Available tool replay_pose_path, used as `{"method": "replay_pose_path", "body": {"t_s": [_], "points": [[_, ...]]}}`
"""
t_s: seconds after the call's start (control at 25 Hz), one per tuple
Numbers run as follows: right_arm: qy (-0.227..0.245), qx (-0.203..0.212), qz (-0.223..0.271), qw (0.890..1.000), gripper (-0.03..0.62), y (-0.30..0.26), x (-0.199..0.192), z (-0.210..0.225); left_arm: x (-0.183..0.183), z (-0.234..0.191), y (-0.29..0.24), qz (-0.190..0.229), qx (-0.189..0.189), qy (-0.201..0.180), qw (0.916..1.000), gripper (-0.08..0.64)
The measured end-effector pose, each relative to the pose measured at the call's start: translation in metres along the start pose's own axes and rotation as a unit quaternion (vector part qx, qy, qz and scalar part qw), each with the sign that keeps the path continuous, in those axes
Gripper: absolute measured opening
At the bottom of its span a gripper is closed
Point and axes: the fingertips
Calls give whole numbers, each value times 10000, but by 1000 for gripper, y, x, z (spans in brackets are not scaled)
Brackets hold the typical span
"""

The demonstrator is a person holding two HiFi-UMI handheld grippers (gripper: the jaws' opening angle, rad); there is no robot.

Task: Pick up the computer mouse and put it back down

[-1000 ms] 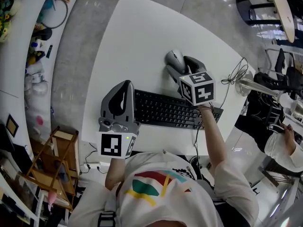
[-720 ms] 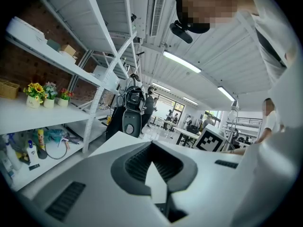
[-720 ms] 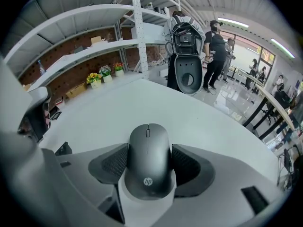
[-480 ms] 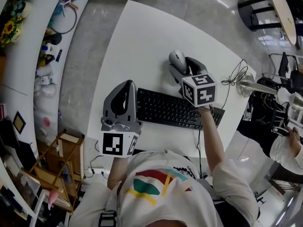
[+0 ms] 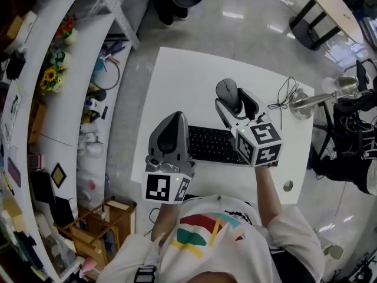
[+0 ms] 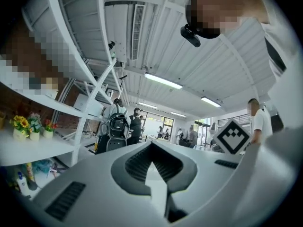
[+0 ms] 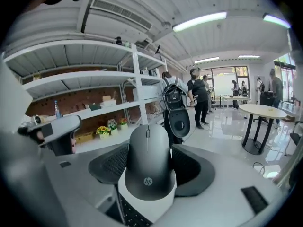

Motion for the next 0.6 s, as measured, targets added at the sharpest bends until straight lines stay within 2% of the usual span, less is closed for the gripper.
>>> {"method": "replay_pose_path", "body": {"t_s": [0.12, 0.32, 0.6], "points": [[-187, -88, 623, 9978, 301, 49, 31, 0, 15, 32, 0, 79, -305, -116, 9994, 46], [-604, -263, 1499, 9865, 302, 126, 63, 6, 34, 80, -7, 193, -849, -430, 9953, 46], [-784, -235, 1738, 9814, 302, 188, 52, 9, 37, 142, 3, 322, -1305, -625, 9890, 46]]}}
Point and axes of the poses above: the fingertips, and each gripper's own axes: y backward along the fingers, z to its right, x out of its top, and after that the axes turned 9 degrees about z, right-handed
